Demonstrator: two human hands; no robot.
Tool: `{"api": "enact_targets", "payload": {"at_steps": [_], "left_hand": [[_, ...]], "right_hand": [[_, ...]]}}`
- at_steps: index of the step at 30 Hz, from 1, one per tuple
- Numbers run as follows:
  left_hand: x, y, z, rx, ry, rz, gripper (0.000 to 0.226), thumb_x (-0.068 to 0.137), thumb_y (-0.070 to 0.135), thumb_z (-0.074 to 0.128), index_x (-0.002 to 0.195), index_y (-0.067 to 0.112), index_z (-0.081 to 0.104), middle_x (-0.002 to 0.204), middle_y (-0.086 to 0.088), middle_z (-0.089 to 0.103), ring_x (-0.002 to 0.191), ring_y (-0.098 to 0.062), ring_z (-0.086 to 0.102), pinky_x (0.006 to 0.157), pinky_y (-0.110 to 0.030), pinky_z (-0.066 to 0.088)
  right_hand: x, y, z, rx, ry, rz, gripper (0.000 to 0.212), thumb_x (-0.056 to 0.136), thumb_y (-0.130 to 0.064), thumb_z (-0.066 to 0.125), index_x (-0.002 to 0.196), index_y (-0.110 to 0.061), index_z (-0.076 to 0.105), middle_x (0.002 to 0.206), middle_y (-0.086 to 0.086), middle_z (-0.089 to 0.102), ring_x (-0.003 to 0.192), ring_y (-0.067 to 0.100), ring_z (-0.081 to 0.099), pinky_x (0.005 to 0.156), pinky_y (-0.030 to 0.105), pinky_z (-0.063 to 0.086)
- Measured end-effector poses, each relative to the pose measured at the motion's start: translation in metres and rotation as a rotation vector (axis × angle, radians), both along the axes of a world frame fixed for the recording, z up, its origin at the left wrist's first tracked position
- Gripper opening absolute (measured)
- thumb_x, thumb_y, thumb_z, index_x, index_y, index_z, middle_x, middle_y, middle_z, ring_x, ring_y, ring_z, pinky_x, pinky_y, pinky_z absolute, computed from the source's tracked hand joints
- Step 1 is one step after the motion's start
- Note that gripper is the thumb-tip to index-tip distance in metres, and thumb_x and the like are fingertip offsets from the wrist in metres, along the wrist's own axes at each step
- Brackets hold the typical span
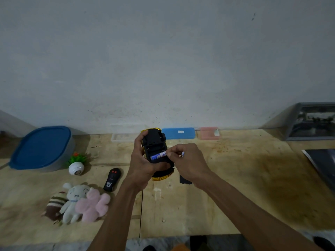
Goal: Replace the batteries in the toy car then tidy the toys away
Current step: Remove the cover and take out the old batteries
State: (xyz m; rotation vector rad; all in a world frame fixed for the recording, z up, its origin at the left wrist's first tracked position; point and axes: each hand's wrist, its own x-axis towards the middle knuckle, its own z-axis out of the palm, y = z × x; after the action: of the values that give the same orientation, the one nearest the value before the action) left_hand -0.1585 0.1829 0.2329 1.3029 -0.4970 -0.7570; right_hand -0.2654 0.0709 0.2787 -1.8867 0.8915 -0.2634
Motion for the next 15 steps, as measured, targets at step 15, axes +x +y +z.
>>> {"api": "enact_targets", "payload": {"at_steps": [15], "left_hand": [[0.004,0.002,-0.006,0.018,0.034,-0.023,0.118,0.049,-0.019,0.086,0.143,0.037,0.04,0.14,-0.011,0.053,0.107,-0.038,0.069,0.081,-0.054,0.061]], "right_hand": [[0.012,0.013,-0.005,0.044,-0.124,-0.19,0.015,0.077,-0.026,0.084,0.083,-0.013,0.077,0.078,-0.004,0.072,0.074,0.005,0.068,0.066,0.017,0.055]]}}
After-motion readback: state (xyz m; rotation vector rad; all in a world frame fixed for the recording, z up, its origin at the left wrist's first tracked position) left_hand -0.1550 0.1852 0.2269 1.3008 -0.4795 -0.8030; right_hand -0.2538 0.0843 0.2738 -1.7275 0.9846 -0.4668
